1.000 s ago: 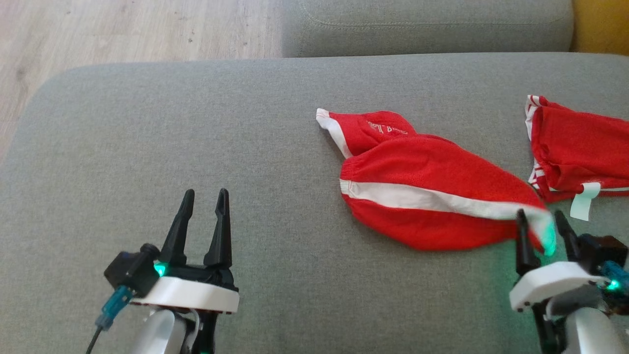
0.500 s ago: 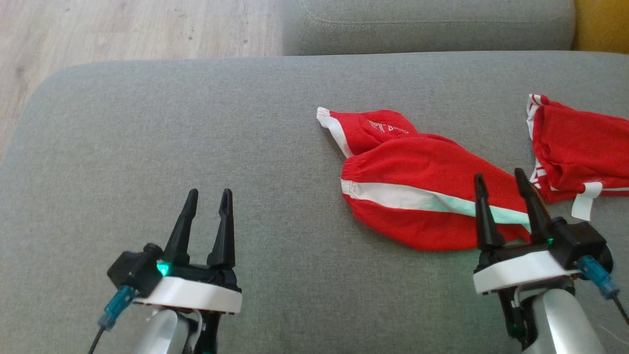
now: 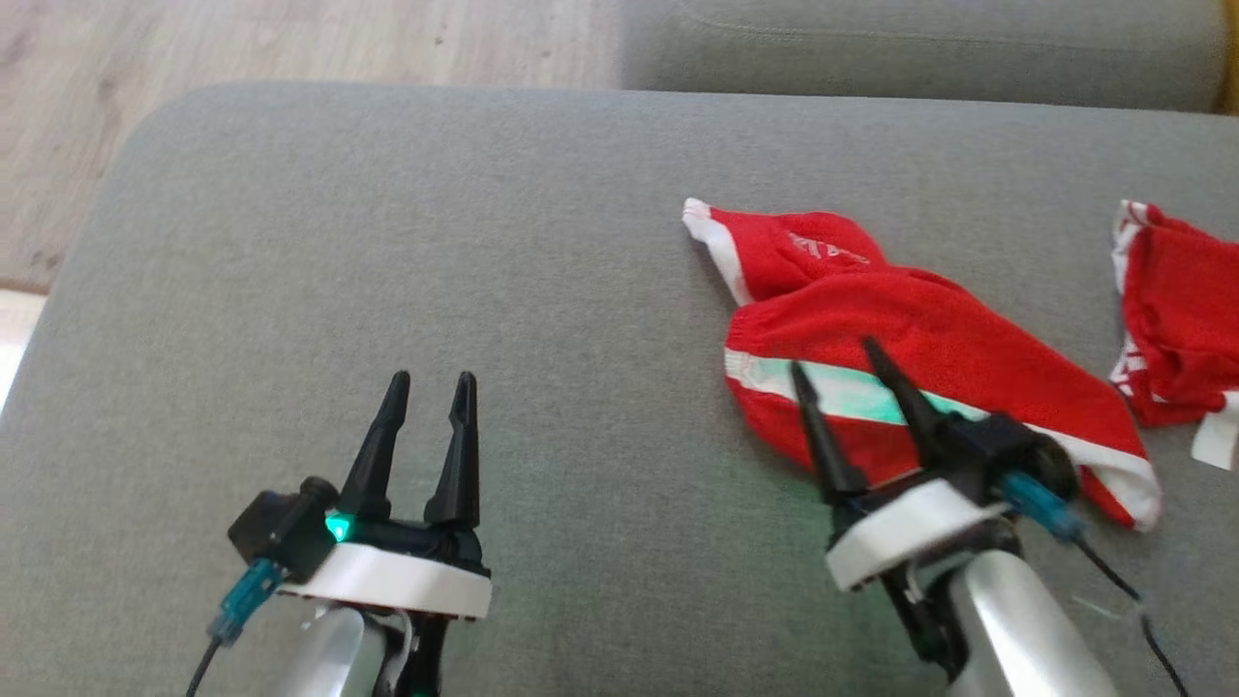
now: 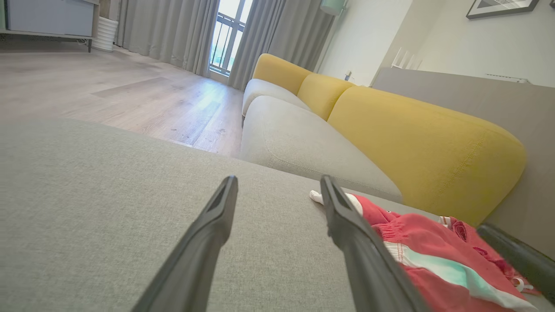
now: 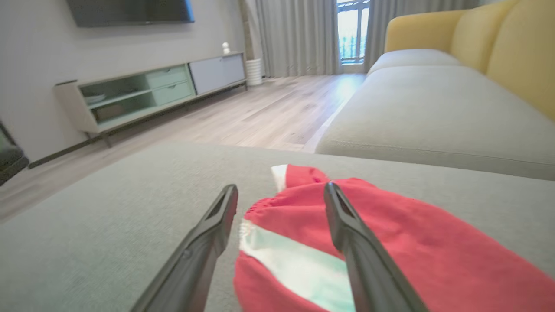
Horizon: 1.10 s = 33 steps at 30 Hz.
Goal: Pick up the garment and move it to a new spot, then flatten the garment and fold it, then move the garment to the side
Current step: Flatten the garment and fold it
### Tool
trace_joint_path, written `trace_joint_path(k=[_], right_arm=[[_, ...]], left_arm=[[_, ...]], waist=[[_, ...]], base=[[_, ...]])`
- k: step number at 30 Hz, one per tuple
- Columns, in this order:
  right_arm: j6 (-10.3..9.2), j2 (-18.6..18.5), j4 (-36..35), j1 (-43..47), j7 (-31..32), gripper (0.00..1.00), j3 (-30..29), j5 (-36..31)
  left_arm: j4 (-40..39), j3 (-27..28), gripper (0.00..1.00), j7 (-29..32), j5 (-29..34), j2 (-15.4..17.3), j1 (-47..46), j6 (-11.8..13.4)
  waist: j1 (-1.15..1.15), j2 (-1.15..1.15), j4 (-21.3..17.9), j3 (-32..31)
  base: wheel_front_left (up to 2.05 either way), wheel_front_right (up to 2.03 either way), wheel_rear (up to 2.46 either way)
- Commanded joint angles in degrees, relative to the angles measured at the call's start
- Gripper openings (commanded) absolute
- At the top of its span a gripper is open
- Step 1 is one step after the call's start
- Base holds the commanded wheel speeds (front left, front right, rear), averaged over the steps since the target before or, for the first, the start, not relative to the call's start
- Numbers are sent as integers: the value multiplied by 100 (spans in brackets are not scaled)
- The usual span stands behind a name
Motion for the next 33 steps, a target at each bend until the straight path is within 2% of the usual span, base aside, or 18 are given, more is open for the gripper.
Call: trace_joint_path(k=[1,6,11,16,17,18,21,27,33], right_arm=[[-4,-16,-70,-303,117,100,219,-28],[-4,-16,535,-696,589,100,565,-56],[-4,-16,1193,-964,841,100,419,-430],[-4,-16,1547,-1060,874,100,251,-773],[-4,-16,1591,-1073,850,40,225,-816],[-4,-16,1627,-1086,816,0,213,-851],[-4,-16,1665,-1114,665,0,227,-781],[-4,-16,1459,-1145,361,0,745,-44],[-4,-16,1231,-1115,293,0,1152,258]], left_arm=[[-166,129,100,-55,-50,5,-271,-33],[-101,35,100,-55,-78,-32,-304,-33],[-48,5,100,-55,-109,-50,-338,-33],[-63,29,100,-55,-105,-60,-333,-33],[-68,37,100,-55,-103,-62,-329,-33],[-73,44,100,-55,-102,-65,-324,-33],[-77,60,100,-55,-99,-65,-314,-33],[-77,101,100,-55,-93,-60,-318,-33],[-70,132,100,-55,-89,-62,-316,-33]], waist=[[0,0,109,72],[0,0,322,158],[0,0,476,151],[0,0,519,157],[0,0,518,162],[0,0,513,165],[0,0,476,173],[0,0,341,158],[0,0,241,122]], base=[[0,0,0],[0,0,0],[0,0,0],[0,0,0],[0,0,0],[0,0,0],[0,0,0],[0,0,0],[0,0,0]])
